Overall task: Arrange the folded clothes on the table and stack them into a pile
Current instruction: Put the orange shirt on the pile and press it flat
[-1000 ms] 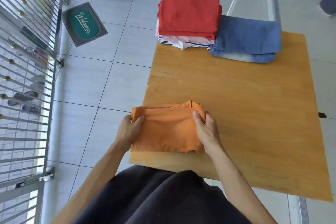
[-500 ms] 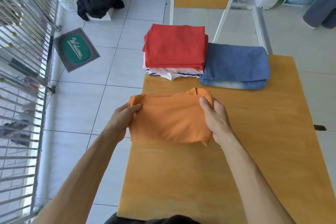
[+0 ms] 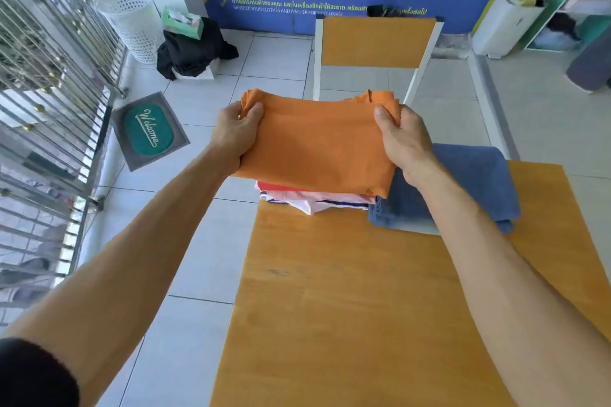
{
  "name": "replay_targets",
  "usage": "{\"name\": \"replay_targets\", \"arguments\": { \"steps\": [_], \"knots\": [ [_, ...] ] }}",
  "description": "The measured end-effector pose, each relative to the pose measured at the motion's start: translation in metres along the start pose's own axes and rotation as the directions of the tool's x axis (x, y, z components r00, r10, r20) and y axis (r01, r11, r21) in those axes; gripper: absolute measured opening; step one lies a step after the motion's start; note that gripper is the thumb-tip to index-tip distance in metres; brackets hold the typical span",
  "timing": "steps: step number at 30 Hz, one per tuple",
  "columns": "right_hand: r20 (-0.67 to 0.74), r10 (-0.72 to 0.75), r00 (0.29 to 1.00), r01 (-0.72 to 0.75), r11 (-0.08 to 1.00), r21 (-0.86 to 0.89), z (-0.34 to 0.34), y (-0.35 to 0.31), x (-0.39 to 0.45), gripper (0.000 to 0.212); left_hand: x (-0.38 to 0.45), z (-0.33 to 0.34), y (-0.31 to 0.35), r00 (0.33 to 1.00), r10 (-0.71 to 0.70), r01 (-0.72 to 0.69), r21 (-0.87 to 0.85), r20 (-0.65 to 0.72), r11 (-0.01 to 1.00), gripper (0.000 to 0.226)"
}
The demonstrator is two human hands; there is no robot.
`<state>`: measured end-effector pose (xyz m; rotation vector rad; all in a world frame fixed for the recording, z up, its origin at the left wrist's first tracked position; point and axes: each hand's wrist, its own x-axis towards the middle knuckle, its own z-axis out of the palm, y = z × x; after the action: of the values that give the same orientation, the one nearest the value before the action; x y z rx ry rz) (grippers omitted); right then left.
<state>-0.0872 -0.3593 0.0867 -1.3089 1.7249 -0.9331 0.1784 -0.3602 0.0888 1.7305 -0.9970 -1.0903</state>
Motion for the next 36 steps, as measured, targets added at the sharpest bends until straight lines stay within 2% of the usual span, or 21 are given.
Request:
{"name": "replay_targets", "arguments": {
  "steps": [5,7,10,14,19,22,25,28,30,31,33,36],
  "knots": [
    [-0.020,-0.006,1.000,0.004,0.995,-0.098,0.011,-0.001,0.050,0.040,0.042,0.021,0.008,1.000,-0.006,0.007,0.017,-0.030,1.000,0.015],
    [-0.015,0.009,1.000,-0.011,0.992,-0.126,0.016,0.002,0.063,0.039,0.054,0.027,0.003,0.999,-0.031,0.033,0.050,-0.042,0.998,0.025],
    [-0.009,0.075,0.997,-0.076,0.984,-0.159,0.024,0.014,0.076,0.037,0.066,0.034,-0.013,0.993,-0.099,0.108,0.149,-0.066,0.983,0.040],
    [-0.009,0.169,0.986,-0.167,0.965,-0.201,0.030,0.040,0.078,0.033,0.072,0.041,-0.026,0.985,-0.122,0.149,0.244,-0.123,0.958,0.040],
    [-0.076,0.133,0.988,-0.145,0.972,-0.186,0.031,0.040,0.077,0.030,0.070,0.046,-0.022,0.986,0.007,0.047,0.312,-0.169,0.949,0.039],
    [-0.077,0.145,0.986,-0.156,0.974,-0.163,0.033,0.040,0.071,0.031,0.064,0.047,-0.027,0.975,0.088,0.006,0.418,-0.204,0.908,0.043],
    [-0.069,0.143,0.987,-0.152,0.977,-0.150,0.025,0.037,0.060,0.032,0.056,0.051,-0.022,0.921,0.293,-0.119,0.530,-0.257,0.840,0.042],
    [-0.067,0.144,0.987,-0.153,0.976,-0.156,0.010,0.038,0.040,0.038,0.041,0.062,-0.013,0.792,0.586,-0.346,0.665,-0.172,0.662,0.040],
    [0.005,0.213,0.977,-0.211,0.971,-0.114,0.002,0.042,0.025,0.043,0.033,0.074,-0.011,0.730,0.684,-0.475,0.718,-0.003,0.510,0.038],
    [0.068,0.249,0.966,-0.242,0.965,-0.099,-0.001,0.045,0.017,0.043,0.030,0.081,-0.011,0.730,0.677,-0.512,0.730,0.092,0.453,0.038],
    [0.192,0.279,0.941,-0.272,0.960,-0.063,-0.004,0.051,0.003,0.040,0.027,0.096,-0.018,0.781,0.581,-0.520,0.753,0.228,0.403,0.039],
    [0.227,0.244,0.943,-0.259,0.965,0.037,-0.006,0.063,-0.006,0.031,0.027,0.105,-0.037,0.856,0.438,-0.462,0.786,0.275,0.411,0.048]
  ]
}}
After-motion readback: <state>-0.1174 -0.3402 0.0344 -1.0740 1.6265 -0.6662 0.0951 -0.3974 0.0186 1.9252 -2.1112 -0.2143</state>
